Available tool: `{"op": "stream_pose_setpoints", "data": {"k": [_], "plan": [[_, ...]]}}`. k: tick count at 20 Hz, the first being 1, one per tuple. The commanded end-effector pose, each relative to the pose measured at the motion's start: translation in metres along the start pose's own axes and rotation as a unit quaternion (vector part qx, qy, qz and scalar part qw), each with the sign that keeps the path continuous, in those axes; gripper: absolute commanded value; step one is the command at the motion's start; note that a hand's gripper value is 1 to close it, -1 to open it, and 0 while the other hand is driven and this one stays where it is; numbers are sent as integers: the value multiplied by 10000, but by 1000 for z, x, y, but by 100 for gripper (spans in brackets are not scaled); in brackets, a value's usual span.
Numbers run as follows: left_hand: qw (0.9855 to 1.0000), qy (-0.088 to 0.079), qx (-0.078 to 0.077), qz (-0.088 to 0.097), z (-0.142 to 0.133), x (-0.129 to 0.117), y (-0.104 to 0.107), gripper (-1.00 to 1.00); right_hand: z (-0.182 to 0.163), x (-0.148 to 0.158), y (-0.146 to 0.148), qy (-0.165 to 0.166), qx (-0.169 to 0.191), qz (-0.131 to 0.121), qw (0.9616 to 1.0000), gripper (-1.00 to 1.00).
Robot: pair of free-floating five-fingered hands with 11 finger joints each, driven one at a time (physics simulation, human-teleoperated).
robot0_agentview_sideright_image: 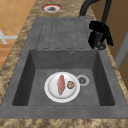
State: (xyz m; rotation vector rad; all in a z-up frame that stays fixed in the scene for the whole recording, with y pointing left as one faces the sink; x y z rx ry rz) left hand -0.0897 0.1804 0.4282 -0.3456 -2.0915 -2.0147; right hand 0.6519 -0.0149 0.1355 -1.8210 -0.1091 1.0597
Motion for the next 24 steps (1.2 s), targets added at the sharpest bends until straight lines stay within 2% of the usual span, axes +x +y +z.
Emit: {"op": "stream_pose_setpoints", "data": {"k": [1,6,14,17,24], "plan": [[10000,0,0,0,0,0,0,0,-7,-13,-9,-165,419,-121,9989,-100],[10000,0,0,0,0,0,0,0,-10,-23,-19,-441,716,-204,9962,-100],[10000,0,0,0,0,0,0,0,-13,-33,-28,-587,1070,-482,9914,-100],[10000,0,0,0,0,0,0,0,-18,-48,-35,-691,1234,-722,9873,-100],[10000,0,0,0,0,0,0,0,-25,-77,-55,-944,1594,-1229,9750,-100]]}}
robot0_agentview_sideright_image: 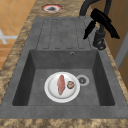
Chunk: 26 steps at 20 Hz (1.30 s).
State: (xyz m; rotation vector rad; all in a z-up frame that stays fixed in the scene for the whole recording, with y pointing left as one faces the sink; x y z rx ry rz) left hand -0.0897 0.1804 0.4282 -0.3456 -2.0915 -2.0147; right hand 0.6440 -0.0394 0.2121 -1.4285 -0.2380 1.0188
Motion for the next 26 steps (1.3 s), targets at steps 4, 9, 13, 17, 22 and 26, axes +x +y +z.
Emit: {"op": "stream_pose_setpoints", "data": {"k": [4,9,13,17,22,26], "plan": [[10000,0,0,0,0,0,0,0,-1,-17,-16,-165,242,-225,9993,-100],[10000,0,0,0,0,0,0,0,-15,-26,-7,-86,119,-120,9998,-100],[10000,0,0,0,0,0,0,0,-25,-37,0,-196,85,-162,9996,-100],[10000,0,0,0,0,0,0,0,-27,-32,-2,-120,52,-61,9999,-100],[10000,0,0,0,0,0,0,0,-26,-31,6,-24,29,-8,10000,-100],[10000,0,0,0,0,0,0,0,-28,-30,18,-9,58,-26,10000,-100]]}}
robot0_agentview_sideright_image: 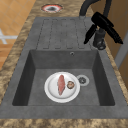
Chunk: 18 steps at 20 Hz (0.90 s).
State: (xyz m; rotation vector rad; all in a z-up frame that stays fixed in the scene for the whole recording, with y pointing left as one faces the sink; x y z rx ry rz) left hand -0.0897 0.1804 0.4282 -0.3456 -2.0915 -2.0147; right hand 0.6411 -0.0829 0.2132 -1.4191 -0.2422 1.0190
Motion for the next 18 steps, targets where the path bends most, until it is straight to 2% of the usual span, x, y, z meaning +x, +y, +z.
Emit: {"op": "stream_pose_setpoints", "data": {"k": [1,4,13,18], "plan": [[10000,0,0,0,0,0,0,0,0,4,16,-15,48,33,10000,-100],[10000,0,0,0,0,0,0,0,-3,5,31,-124,271,7,9996,-100],[10000,0,0,0,0,0,0,0,-13,-16,94,-200,50,-317,9993,-100],[10000,0,0,0,0,0,0,0,-19,-37,119,-401,238,-550,9974,-100]]}}
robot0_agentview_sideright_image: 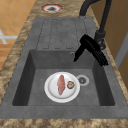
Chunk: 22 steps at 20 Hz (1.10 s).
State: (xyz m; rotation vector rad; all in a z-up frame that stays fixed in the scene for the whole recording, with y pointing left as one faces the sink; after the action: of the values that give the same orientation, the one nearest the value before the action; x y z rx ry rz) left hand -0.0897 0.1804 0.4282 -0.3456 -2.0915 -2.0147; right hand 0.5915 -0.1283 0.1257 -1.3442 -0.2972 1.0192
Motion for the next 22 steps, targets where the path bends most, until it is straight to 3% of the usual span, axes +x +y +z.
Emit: {"op": "stream_pose_setpoints", "data": {"k": [1,10,22], "plan": [[10000,0,0,0,0,0,0,0,-3,-19,14,-176,128,-369,9991,-100],[10000,0,0,0,0,0,0,0,4,-52,27,-643,861,-998,9892,-100],[10000,0,0,0,0,0,0,0,4,-71,49,-1332,1402,-1668,9668,-100]]}}
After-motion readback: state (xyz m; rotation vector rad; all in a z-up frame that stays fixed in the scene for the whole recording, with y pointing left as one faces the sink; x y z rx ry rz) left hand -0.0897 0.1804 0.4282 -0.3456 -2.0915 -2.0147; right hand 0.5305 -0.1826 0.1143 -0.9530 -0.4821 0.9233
